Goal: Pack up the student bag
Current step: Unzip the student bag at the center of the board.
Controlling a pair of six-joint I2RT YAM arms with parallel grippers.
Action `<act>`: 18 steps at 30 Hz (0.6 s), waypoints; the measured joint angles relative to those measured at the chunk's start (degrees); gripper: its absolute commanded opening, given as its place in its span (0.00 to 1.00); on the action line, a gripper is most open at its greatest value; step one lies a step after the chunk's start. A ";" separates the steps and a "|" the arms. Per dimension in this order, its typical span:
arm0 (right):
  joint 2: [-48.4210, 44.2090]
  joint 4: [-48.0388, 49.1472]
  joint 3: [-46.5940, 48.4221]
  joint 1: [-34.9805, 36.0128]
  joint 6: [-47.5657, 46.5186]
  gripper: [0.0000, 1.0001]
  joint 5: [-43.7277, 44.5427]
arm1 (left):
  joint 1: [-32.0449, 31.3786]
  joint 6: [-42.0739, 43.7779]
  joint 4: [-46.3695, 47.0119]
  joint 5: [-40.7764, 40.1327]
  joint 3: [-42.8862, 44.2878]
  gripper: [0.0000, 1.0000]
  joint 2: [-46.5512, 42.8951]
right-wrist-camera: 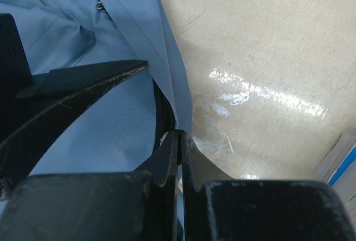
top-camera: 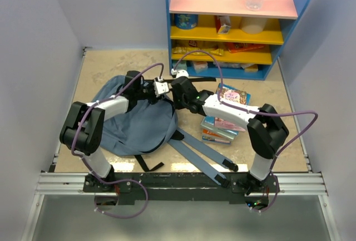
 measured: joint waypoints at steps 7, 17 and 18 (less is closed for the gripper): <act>0.00 -1.40 0.00 -0.24 1.20 0.00 -0.20 | -0.44 -0.09 1.31 0.92 0.37 0.43 1.62; -2.38 1.25 -0.04 0.24 4.07 0.00 -3.41 | 2.23 2.03 -3.56 6.16 0.50 0.80 1.60; -2.58 1.68 -0.04 0.24 4.61 0.00 -3.89 | 3.15 2.21 -3.96 6.88 0.52 0.80 1.53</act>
